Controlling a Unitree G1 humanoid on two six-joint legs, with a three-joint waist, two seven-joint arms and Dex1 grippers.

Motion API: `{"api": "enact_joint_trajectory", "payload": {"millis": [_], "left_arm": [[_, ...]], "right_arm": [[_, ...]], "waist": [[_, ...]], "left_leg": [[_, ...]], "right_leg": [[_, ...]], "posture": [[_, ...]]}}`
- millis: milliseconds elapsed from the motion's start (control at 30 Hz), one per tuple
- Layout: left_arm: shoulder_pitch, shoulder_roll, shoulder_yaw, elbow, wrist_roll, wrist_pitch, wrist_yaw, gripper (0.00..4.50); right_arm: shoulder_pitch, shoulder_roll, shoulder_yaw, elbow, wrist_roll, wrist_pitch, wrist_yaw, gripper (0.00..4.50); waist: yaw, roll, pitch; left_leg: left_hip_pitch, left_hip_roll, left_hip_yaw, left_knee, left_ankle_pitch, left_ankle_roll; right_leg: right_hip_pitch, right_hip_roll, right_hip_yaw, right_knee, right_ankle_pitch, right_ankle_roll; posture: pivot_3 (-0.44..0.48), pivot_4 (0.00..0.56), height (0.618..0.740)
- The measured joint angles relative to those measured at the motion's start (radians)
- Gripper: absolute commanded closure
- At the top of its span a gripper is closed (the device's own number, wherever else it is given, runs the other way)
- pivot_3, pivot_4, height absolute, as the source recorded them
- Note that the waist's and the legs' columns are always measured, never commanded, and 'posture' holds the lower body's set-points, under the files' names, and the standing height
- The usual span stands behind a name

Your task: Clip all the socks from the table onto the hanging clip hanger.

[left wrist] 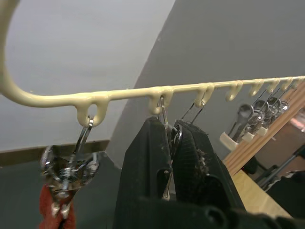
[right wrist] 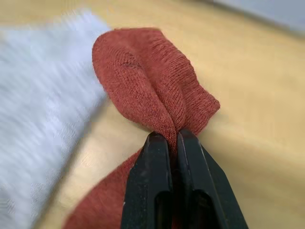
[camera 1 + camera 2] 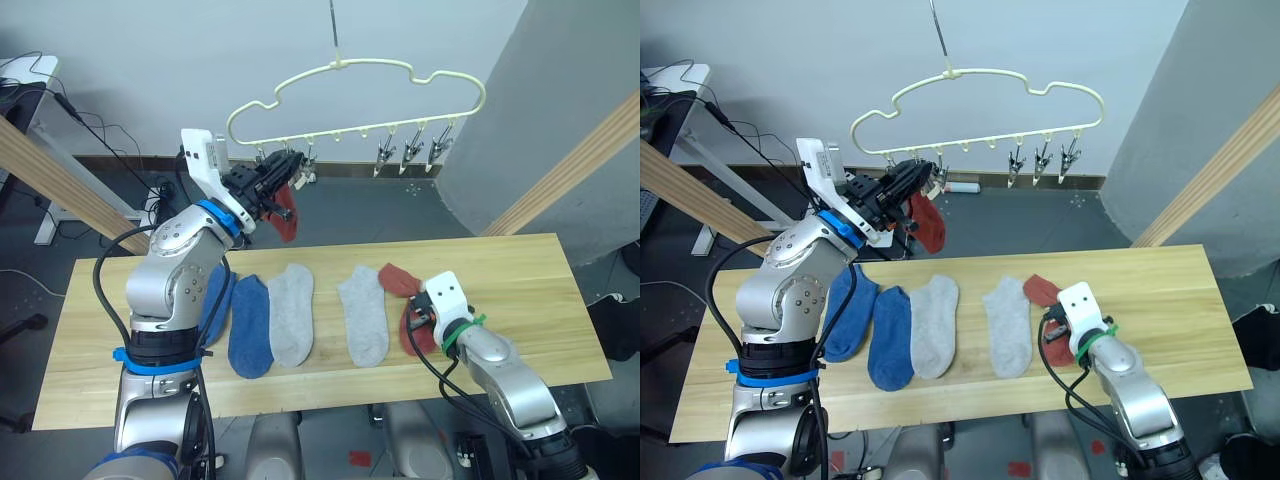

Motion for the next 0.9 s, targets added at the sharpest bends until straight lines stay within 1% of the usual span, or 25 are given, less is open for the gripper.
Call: {"api": "enact_joint_trajectory", "payload": {"millis": [100, 167, 300, 367, 433, 533, 900], "left_arm": [[-0.006, 0.008, 0.005, -0.007, -0.020, 0.028, 0.000, 4.33], [-0.009, 0.012, 0.022, -0.013, -0.048, 0.059, 0.007, 4.33], [-0.032, 0.005, 0.031, -0.021, -0.087, 0.123, 0.032, 4.33], [-0.038, 0.003, 0.032, -0.023, -0.099, 0.137, 0.036, 4.33], [-0.040, 0.005, 0.036, -0.027, -0.108, 0.146, 0.044, 4.33], [-0.043, 0.006, 0.040, -0.031, -0.113, 0.153, 0.047, 4.33], [-0.043, 0.009, 0.041, -0.031, -0.114, 0.157, 0.049, 4.33]], "right_arm": [[-0.096, -0.010, 0.001, -0.036, 0.003, -0.023, 0.040, 4.50], [-0.176, 0.007, 0.017, -0.032, 0.002, -0.037, 0.062, 4.50], [-0.328, 0.125, 0.070, -0.020, 0.004, -0.095, 0.067, 4.50], [-0.353, 0.161, 0.091, 0.005, 0.002, -0.118, 0.064, 4.50], [-0.356, 0.173, 0.096, 0.045, -0.002, -0.137, 0.061, 4.50], [-0.356, 0.184, 0.103, 0.087, -0.009, -0.158, 0.062, 4.50], [-0.313, 0.189, 0.105, 0.089, -0.002, -0.207, 0.072, 4.50]], "waist": [[0.000, 0.000, 0.000], [0.000, 0.000, 0.000], [0.002, 0.000, 0.000], [0.005, 0.000, 0.000], [0.015, 0.000, 0.000], [0.020, 0.000, 0.000], [0.019, 0.000, 0.000]], "left_leg": [[0.000, 0.000, 0.000, 0.000, 0.000, 0.000], [-0.001, 0.000, 0.000, 0.000, 0.000, 0.000], [-0.001, 0.000, -0.001, -0.001, 0.000, 0.000], [-0.002, 0.000, -0.001, -0.001, 0.000, 0.000], [-0.003, 0.000, 0.000, 0.000, 0.000, 0.000], [-0.003, -0.001, 0.000, 0.000, 0.000, 0.000], [-0.003, -0.001, 0.000, 0.000, 0.000, 0.000]], "right_leg": [[0.000, 0.001, 0.000, 0.000, 0.000, 0.000], [-0.001, 0.001, 0.000, 0.000, 0.000, 0.000], [-0.002, 0.001, 0.000, 0.000, 0.000, 0.000], [-0.002, 0.000, -0.001, 0.000, 0.000, -0.001], [-0.002, -0.001, -0.001, -0.001, 0.003, -0.005], [-0.002, -0.002, -0.001, -0.001, 0.003, -0.005], [-0.003, -0.001, -0.001, 0.000, 0.003, -0.005]], "posture": [[-0.101, 0.391, 0.740], [-0.103, 0.389, 0.740], [-0.105, 0.388, 0.740], [-0.101, 0.388, 0.740], [-0.099, 0.388, 0.740], [-0.096, 0.389, 0.740], [-0.094, 0.385, 0.740]]}}
